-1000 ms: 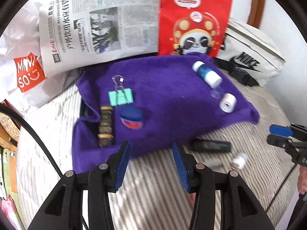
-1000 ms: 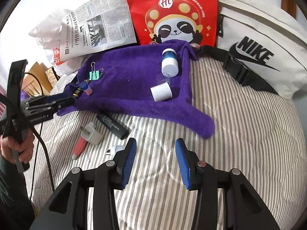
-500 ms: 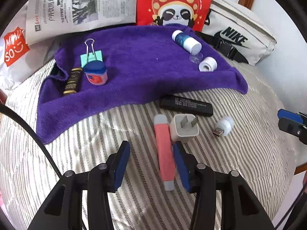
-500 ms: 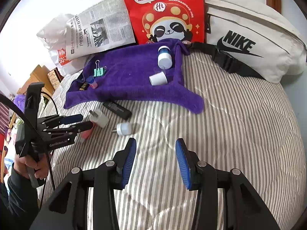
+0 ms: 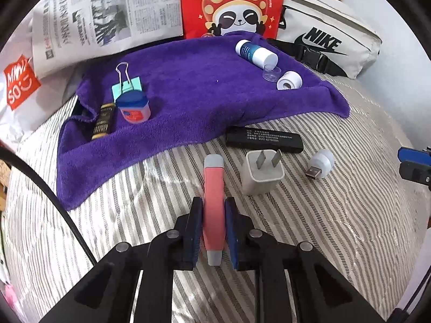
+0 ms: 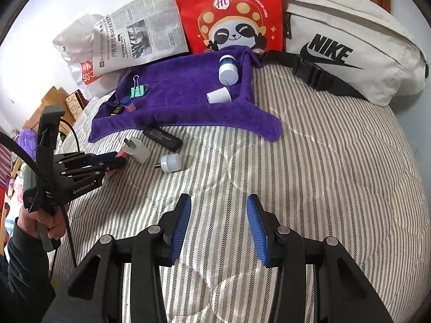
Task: Organize rigid objects
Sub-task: 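Grasp the pink tube with left gripper while right gripper reaches toward white USB bulb, then grasp the white USB bulb with right gripper while left gripper lifts pink tube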
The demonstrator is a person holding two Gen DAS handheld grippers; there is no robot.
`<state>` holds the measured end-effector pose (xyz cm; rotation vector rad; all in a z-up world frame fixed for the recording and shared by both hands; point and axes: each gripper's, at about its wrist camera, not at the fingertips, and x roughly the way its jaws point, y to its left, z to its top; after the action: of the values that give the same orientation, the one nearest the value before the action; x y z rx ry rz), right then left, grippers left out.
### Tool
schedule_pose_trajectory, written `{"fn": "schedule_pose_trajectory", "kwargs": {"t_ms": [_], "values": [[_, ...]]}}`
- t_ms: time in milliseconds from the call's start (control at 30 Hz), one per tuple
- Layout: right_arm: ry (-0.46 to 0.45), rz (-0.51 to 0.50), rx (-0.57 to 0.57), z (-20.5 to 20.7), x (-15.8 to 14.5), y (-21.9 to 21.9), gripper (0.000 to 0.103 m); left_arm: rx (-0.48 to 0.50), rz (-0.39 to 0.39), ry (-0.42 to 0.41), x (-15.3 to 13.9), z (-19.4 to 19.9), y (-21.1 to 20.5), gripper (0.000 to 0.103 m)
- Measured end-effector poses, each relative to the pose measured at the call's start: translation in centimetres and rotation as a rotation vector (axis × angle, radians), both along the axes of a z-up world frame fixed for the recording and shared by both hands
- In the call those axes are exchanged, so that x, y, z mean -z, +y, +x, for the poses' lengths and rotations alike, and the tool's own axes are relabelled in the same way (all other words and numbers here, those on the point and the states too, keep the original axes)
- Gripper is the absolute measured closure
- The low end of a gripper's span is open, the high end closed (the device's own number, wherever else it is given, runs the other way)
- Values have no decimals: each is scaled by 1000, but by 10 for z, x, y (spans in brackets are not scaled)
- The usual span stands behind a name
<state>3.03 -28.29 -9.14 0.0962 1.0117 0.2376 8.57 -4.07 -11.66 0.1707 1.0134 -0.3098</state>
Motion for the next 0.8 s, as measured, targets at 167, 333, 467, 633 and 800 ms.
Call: {"fn": "schedule_pose_trajectory", "kwargs": {"t_ms": [167, 333, 467, 633, 800], "values": [[22, -3, -1, 6, 7, 3, 60, -9, -9, 4, 0, 10, -2, 82], [44, -8, -14, 15, 14, 13, 60, -11, -5, 3, 0, 14, -2, 87], [54, -24, -46, 22, 19, 30, 60, -36, -20, 2, -1, 9, 13, 87], [46, -39, -96, 28, 24, 56, 60, -96, -21, 5, -3, -3, 48, 88], [2, -111, -125, 31, 33, 82, 60, -149, -23, 1, -2, -21, 80, 87]]}}
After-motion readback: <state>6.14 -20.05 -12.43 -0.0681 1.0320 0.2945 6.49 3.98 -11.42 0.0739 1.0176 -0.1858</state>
